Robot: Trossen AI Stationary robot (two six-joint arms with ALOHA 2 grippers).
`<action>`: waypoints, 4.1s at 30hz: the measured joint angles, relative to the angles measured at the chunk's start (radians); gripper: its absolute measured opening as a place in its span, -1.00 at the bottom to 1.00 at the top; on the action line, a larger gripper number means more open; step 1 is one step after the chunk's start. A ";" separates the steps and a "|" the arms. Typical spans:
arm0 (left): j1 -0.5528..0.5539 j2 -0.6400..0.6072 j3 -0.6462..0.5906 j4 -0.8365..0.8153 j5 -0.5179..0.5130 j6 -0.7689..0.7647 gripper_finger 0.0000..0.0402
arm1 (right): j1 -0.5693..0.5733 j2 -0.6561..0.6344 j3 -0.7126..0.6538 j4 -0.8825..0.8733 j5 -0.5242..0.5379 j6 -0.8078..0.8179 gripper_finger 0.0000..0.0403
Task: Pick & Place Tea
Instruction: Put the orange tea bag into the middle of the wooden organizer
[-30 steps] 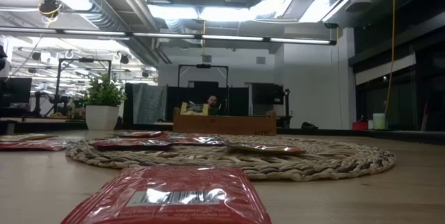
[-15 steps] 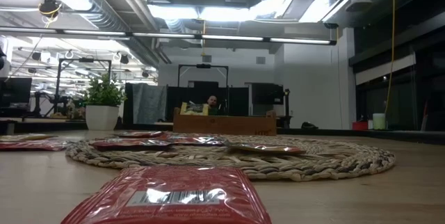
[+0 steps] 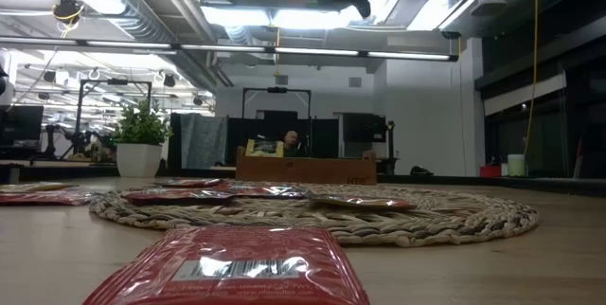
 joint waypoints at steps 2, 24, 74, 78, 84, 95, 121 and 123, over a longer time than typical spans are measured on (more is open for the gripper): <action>0.000 0.000 0.000 -0.001 -0.005 0.000 -0.30 | -0.009 0.022 0.000 -0.034 0.000 -0.019 -1.00; -0.025 0.191 0.000 -0.374 -0.163 0.030 -0.26 | -0.009 0.081 0.000 -0.116 -0.044 -0.092 -1.00; -0.042 0.290 0.000 -0.365 -0.103 0.089 -0.99 | 0.034 0.080 0.000 -0.143 -0.023 -0.143 -0.95; -0.042 0.286 0.000 -0.365 -0.108 0.089 -0.99 | 0.033 0.058 0.000 -0.144 -0.016 -0.145 -0.84; -0.039 0.276 0.000 -0.351 -0.103 0.089 -0.99 | 0.020 -0.008 0.000 -0.143 -0.013 -0.149 -0.71; -0.039 0.247 0.000 -0.146 -0.058 0.078 -0.99 | 0.015 -0.151 0.000 -0.012 -0.022 -0.143 -0.56; -0.028 0.245 -0.158 0.263 0.110 0.021 -0.99 | 0.016 -0.192 0.000 0.058 -0.130 -0.038 -0.13; -0.028 0.245 -0.158 0.263 0.110 0.026 -0.99 | 0.016 -0.192 0.000 0.055 -0.129 -0.038 -0.14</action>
